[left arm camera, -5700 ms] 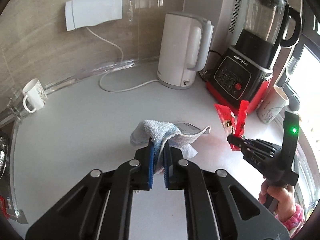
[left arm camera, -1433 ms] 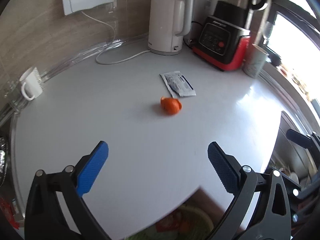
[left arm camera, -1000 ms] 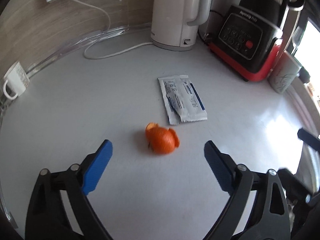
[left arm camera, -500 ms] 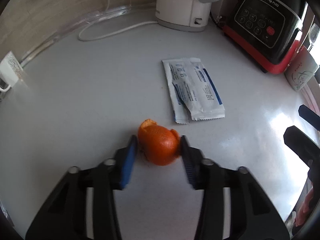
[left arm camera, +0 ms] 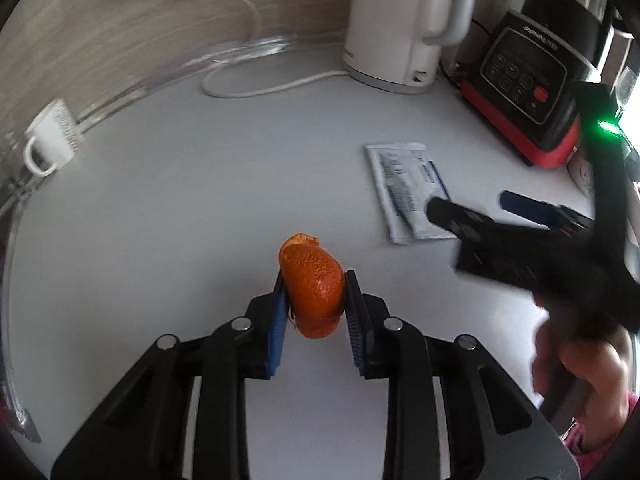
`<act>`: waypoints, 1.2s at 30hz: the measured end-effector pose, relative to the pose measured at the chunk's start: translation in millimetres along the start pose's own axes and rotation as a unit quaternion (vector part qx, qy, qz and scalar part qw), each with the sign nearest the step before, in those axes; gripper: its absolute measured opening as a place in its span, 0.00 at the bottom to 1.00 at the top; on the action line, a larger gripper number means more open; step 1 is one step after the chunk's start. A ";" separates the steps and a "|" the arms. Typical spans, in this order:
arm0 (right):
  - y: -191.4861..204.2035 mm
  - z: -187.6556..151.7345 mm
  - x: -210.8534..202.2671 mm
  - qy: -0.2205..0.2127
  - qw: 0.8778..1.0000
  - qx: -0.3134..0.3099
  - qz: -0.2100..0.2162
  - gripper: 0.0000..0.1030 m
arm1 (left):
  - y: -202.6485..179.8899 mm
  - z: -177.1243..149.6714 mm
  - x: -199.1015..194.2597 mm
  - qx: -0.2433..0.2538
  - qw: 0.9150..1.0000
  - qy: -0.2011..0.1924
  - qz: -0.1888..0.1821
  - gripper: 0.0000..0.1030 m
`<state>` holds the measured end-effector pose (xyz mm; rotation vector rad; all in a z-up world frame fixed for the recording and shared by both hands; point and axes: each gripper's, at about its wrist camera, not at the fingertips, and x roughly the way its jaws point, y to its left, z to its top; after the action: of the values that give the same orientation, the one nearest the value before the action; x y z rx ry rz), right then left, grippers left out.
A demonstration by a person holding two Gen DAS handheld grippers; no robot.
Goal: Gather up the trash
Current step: 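Grasp the orange peel with the left gripper while the right gripper grasps the white sachet, then drop the orange peel into the basket with the left gripper while the right gripper drops the sachet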
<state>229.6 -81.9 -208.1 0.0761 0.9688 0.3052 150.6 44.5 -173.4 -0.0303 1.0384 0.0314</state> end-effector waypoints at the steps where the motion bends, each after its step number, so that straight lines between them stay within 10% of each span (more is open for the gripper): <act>1: 2.0 2.3 4.7 0.004 1.000 0.007 0.000 0.98 | 3.2 -1.2 -2.1 -0.002 1.000 0.000 0.000 0.26; 12: 39.8 15.2 35.1 -0.002 0.995 -0.031 -0.092 0.92 | 35.3 -21.9 -27.7 -0.025 1.000 -0.005 0.016 0.26; 20: 41.8 13.1 23.6 -0.007 0.995 -0.033 -0.097 0.28 | 47.3 -28.5 -37.4 -0.036 0.999 -0.011 0.017 0.26; 36: 53.6 0.7 -7.8 -0.017 0.996 -0.045 -0.078 0.20 | 49.2 -46.7 -69.8 -0.035 0.999 -0.026 0.024 0.26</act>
<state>214.1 -32.9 -190.8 -0.0765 0.9214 0.2018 73.0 91.0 -137.5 -0.0678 0.9866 0.1128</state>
